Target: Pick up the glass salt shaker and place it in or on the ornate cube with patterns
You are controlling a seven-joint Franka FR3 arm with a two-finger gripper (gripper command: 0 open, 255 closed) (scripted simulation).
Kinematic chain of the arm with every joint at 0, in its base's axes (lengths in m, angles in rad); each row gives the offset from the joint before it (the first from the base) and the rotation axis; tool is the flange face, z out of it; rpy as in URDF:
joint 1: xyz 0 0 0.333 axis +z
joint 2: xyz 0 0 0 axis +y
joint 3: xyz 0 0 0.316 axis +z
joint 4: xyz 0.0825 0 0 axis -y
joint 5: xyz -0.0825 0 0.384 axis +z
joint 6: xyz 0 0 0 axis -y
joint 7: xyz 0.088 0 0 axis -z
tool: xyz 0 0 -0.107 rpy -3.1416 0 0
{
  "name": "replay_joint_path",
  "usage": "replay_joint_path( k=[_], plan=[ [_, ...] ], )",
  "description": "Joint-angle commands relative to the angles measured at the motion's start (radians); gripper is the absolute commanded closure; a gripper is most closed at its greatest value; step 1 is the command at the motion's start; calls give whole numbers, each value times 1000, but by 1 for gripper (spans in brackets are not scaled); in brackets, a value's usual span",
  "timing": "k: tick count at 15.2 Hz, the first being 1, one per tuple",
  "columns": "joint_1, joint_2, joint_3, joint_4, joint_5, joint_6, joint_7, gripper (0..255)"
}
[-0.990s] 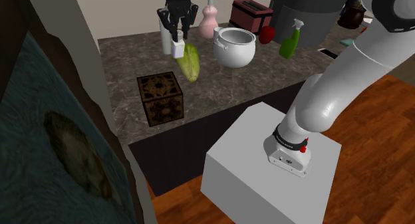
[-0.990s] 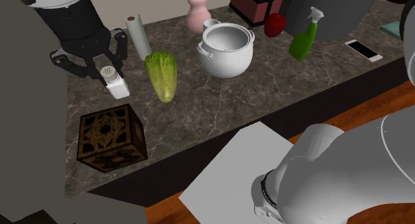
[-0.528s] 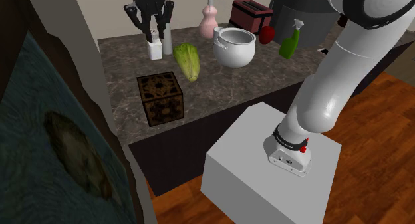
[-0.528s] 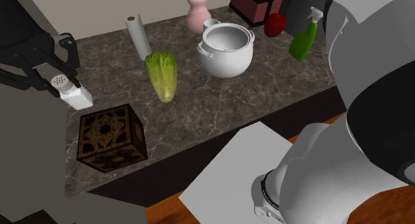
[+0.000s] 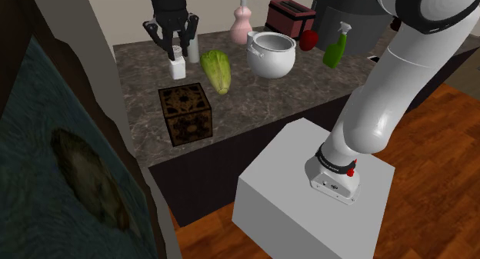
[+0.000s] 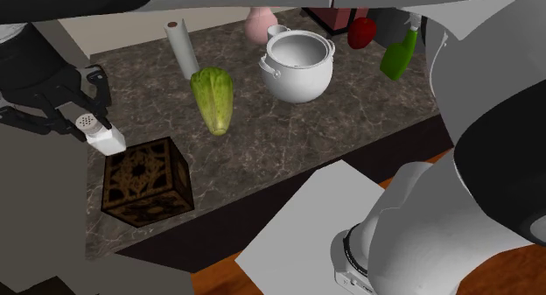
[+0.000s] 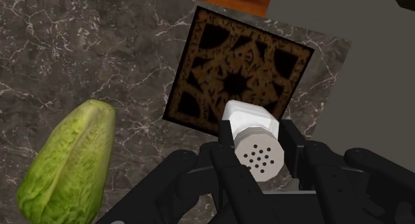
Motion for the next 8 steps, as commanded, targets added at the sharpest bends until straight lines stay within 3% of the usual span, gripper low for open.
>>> replay_joint_path(
  k=[1, 8],
  plan=[
    [0, -4, 0, -34, 1, 31, 1, 255],
    [0, -11, 0, -136, 3, 126, -1, 255]
  ],
)
